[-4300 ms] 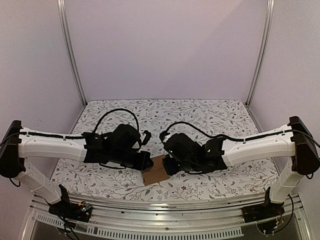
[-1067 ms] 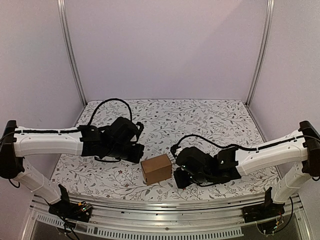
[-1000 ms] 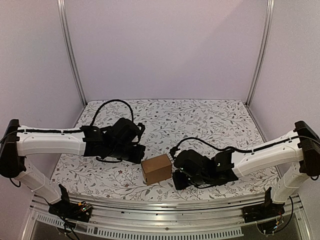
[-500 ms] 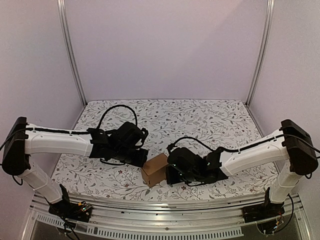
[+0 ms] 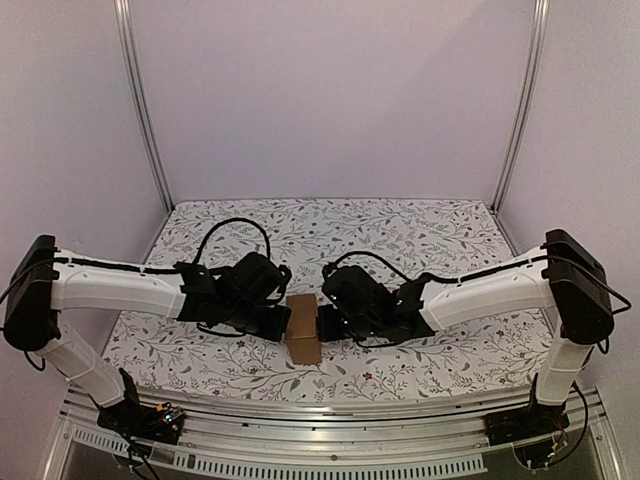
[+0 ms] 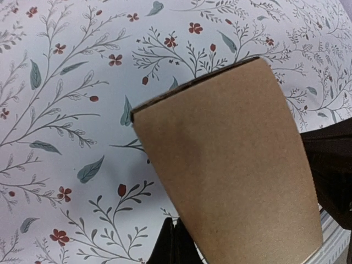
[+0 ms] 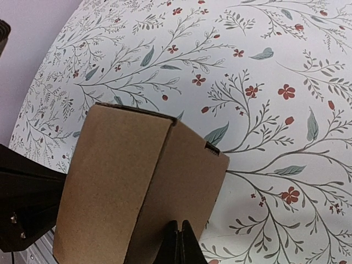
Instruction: Fold the paper box
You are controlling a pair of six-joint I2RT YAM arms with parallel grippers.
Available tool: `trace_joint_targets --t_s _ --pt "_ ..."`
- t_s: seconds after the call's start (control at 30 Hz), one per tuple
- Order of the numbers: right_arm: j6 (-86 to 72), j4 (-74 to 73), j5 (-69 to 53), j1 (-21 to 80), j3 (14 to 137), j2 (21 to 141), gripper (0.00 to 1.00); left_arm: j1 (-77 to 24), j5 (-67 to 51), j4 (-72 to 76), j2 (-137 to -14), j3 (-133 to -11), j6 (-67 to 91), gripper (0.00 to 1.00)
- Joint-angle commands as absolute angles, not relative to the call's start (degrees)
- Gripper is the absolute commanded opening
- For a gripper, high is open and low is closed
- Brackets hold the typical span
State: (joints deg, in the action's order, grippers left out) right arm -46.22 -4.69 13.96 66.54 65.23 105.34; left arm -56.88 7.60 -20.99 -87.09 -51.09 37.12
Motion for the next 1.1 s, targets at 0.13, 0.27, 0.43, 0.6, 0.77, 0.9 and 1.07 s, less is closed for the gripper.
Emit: trace_joint_targets --t_s 0.13,0.27,0.43,0.6,0.77,0.9,1.07 --pt "-42.0 -6.1 9.7 64.0 65.5 106.4 0.0 -56.2 9.8 -22.5 -84.1 -50.5 37.3 0.0" --pt "-41.8 -5.9 9.9 63.6 63.3 105.7 0.0 -56.1 9.8 -22.5 -83.6 -51.0 37.0 0.0" --pt "-43.3 -3.6 8.2 63.6 61.7 107.4 0.0 -56.2 8.1 -21.6 -85.3 -52.1 36.7 0.0" --pt "-44.7 1.4 4.8 63.5 60.5 109.4 0.0 -56.1 7.2 -20.8 -86.7 -52.3 36.9 0.0" --pt "-46.8 7.1 2.9 63.5 59.3 112.0 0.0 -56.2 6.1 -19.9 -87.2 -52.5 37.5 0.0" --pt "-47.6 11.3 2.0 63.5 58.4 113.4 0.0 -56.2 5.2 -19.5 -87.3 -52.6 37.8 0.0" --pt "-48.8 18.2 -0.4 63.4 57.8 116.6 0.0 -56.3 4.7 -19.5 -86.9 -52.4 38.1 0.0"
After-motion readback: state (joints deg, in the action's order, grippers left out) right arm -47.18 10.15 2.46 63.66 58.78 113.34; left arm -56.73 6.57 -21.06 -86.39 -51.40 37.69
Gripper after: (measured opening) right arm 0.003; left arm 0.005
